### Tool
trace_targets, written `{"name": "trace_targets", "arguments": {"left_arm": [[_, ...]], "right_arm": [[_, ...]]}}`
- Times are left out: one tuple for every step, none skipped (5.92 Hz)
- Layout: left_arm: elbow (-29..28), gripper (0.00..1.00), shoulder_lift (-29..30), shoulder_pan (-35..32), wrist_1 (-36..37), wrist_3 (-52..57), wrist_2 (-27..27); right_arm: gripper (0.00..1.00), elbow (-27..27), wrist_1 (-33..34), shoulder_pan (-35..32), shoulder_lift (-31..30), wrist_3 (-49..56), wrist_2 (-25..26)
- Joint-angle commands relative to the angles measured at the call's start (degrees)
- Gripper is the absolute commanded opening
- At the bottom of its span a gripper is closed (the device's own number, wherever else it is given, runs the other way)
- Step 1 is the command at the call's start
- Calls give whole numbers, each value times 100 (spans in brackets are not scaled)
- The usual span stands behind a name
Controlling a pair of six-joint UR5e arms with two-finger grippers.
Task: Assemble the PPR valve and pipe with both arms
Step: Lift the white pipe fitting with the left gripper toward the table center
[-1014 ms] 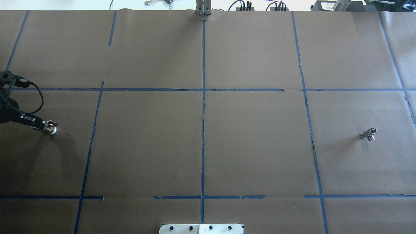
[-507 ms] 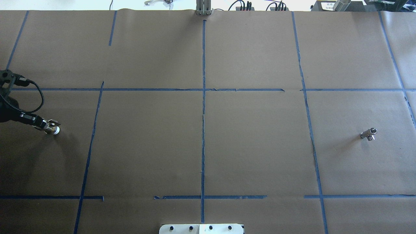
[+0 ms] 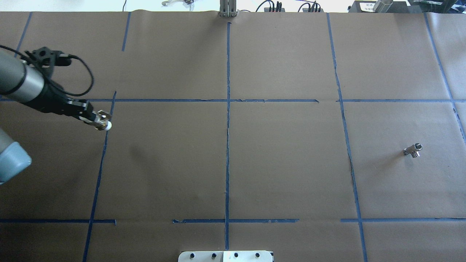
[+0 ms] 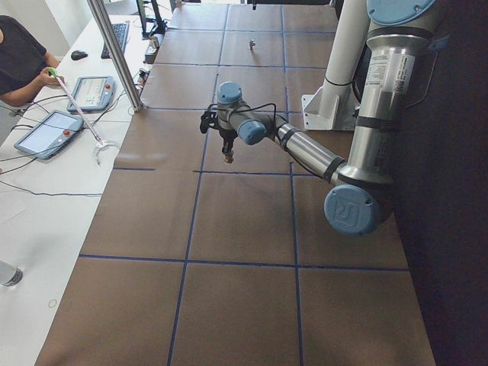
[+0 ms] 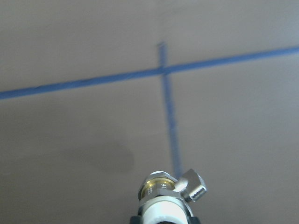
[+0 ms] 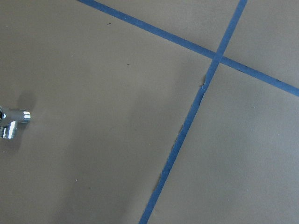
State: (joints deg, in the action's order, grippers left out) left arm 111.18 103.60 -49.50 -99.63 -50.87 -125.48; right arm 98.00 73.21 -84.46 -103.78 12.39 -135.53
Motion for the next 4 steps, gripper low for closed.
{"name": "trace_targets", "arguments": {"left_arm": [[9,0,1332,1077,977,-1305,572],[-113,0,1782,1570,1050,-1686,1108],[-567,0,2361,1810,1042,-2272,1304],[-1398,0,3193,2030,1042,-2609,1672]], "right_arm": [[100,0,0,0,-2,0,-17],[100,17,-17,0,-11,-26,-26],[100,52,-26,0,-176,-26,-26],[100,209,-17,9,-178,-9,-26]]}}
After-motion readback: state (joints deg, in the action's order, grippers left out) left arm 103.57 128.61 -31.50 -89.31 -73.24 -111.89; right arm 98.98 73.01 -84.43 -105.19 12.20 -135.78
